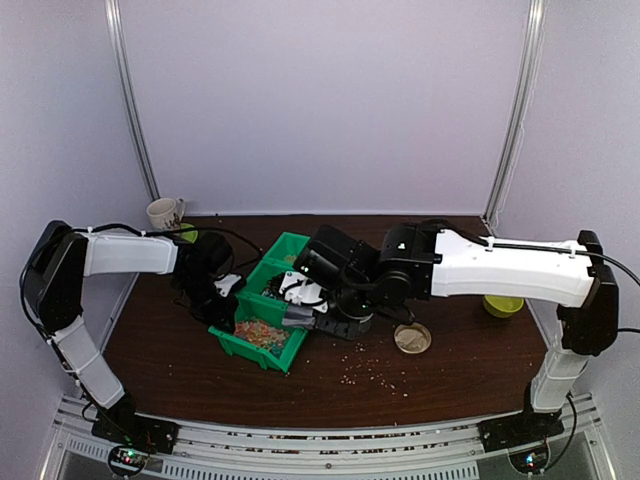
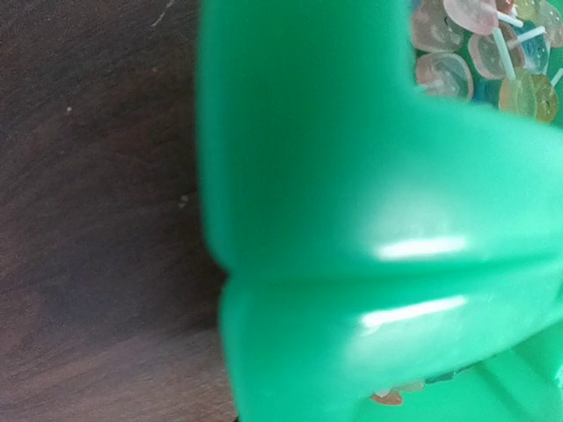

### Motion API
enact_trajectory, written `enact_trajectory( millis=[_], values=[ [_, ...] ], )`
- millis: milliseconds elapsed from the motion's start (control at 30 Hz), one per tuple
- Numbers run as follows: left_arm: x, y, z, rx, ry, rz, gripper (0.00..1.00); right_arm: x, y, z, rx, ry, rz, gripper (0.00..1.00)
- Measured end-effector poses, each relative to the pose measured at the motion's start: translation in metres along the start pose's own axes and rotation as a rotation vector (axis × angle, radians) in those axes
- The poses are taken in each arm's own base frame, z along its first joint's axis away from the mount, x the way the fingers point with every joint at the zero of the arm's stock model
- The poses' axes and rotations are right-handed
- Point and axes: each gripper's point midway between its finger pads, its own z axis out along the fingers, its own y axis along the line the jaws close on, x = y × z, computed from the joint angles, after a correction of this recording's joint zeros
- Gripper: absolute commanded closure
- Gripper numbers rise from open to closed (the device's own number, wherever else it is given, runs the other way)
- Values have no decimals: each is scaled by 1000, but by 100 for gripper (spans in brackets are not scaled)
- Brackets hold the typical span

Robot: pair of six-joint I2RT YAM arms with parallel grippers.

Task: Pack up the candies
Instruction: Pick up the plate from the center of the board, then scoop the fake candies from the plate.

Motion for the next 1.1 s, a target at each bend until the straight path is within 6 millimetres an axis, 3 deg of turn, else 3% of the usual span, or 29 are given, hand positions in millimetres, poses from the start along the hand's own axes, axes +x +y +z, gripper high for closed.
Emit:
enact_trajectory(
  millis=[267, 433, 633, 1100],
  values=[
    [-2, 1, 0, 162, -25, -104, 100, -4, -6, -9, 20, -31, 31, 100],
    [-4, -6, 2, 253, -48, -153, 100, -16, -24, -38, 72, -137, 81, 100],
    [-6, -31, 4, 452, -64, -223, 100, -29, -43, -71, 122, -253, 146, 100],
    [-11, -54, 0, 646, -84, -312, 100, -25, -35, -54, 104, -213, 129, 100]
  ],
)
